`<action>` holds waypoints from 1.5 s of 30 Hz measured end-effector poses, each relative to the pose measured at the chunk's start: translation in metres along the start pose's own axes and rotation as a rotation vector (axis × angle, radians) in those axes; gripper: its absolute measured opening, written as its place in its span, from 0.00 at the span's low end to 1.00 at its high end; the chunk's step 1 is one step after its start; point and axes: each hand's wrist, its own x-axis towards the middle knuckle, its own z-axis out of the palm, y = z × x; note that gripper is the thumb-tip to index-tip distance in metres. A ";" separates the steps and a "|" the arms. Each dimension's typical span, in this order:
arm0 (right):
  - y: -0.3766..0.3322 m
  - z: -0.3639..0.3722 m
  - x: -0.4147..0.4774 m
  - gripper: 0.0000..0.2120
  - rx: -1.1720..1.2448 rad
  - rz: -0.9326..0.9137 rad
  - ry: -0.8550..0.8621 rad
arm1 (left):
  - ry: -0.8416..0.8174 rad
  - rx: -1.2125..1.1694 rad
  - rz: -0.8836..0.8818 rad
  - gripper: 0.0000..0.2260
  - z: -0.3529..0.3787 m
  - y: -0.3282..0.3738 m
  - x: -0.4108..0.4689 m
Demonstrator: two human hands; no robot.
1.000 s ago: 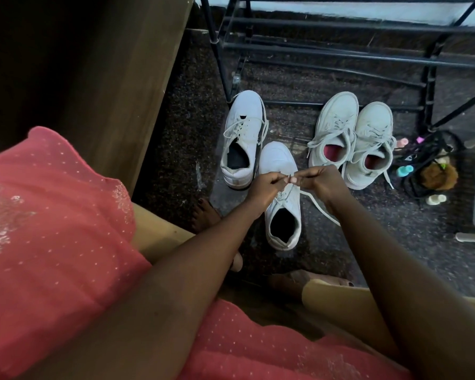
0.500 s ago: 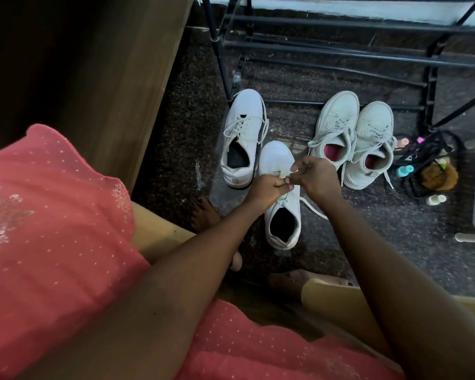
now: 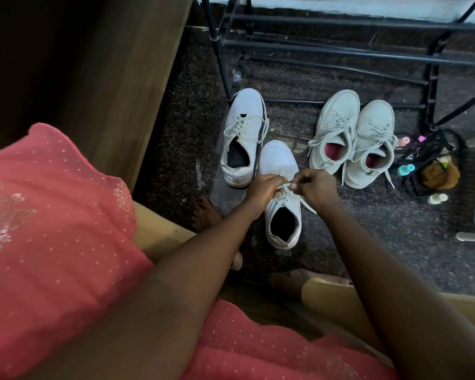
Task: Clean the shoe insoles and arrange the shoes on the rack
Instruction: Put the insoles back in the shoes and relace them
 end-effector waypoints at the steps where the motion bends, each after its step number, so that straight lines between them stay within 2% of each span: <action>1: 0.001 0.002 0.001 0.11 -0.005 -0.003 0.008 | 0.013 -0.042 -0.009 0.09 0.000 -0.001 0.000; 3: 0.004 0.003 0.002 0.16 0.045 0.002 0.019 | 0.049 -0.078 -0.009 0.09 0.000 -0.005 0.001; 7: 0.011 0.004 0.003 0.17 0.168 0.027 0.050 | 0.071 -0.092 0.038 0.08 -0.005 -0.011 0.000; 11: 0.014 0.005 0.002 0.19 0.205 -0.032 -0.029 | 0.039 -0.048 0.100 0.05 -0.008 -0.010 -0.002; 13: 0.010 0.006 0.001 0.17 0.218 -0.041 -0.085 | 0.005 -0.045 0.128 0.01 -0.009 -0.008 -0.003; 16: 0.005 0.007 -0.001 0.06 0.117 -0.087 -0.120 | -0.032 -0.061 0.161 0.12 -0.010 -0.007 -0.002; 18: 0.006 0.007 -0.002 0.08 0.068 -0.124 -0.090 | -0.046 -0.049 0.161 0.17 -0.010 -0.007 -0.003; 21: 0.007 0.006 -0.001 0.09 0.040 -0.138 -0.048 | -0.048 -0.070 0.159 0.17 -0.011 -0.011 -0.003; 25: 0.007 0.010 0.004 0.03 -0.216 -0.287 -0.013 | -0.035 -0.073 0.150 0.15 -0.013 -0.015 0.000; 28: 0.004 0.014 0.003 0.05 -0.286 -0.338 -0.008 | -0.032 -0.051 0.093 0.13 -0.015 -0.017 0.000; 31: 0.008 0.015 0.003 0.06 -0.345 -0.313 -0.036 | -0.067 0.144 0.086 0.14 -0.019 -0.016 -0.001; 34: 0.010 0.021 0.007 0.09 -0.565 -0.250 -0.129 | 0.026 0.563 0.225 0.13 -0.019 -0.018 -0.002; 37: 0.005 0.022 0.012 0.13 -0.707 -0.163 -0.250 | 0.082 0.788 0.408 0.12 -0.013 -0.019 -0.006; 39: 0.005 0.016 0.015 0.13 -0.557 -0.072 -0.340 | 0.074 0.867 0.516 0.10 -0.011 -0.022 -0.009; 41: 0.008 0.012 0.012 0.17 -0.143 0.125 -0.391 | 0.062 0.821 0.587 0.11 -0.013 -0.023 -0.009; 43: 0.013 0.011 0.008 0.19 0.174 0.255 -0.362 | 0.047 0.755 0.636 0.13 -0.015 -0.025 -0.004; 45: 0.017 0.012 0.007 0.18 0.325 0.289 -0.332 | 0.014 0.700 0.631 0.17 -0.018 -0.025 -0.001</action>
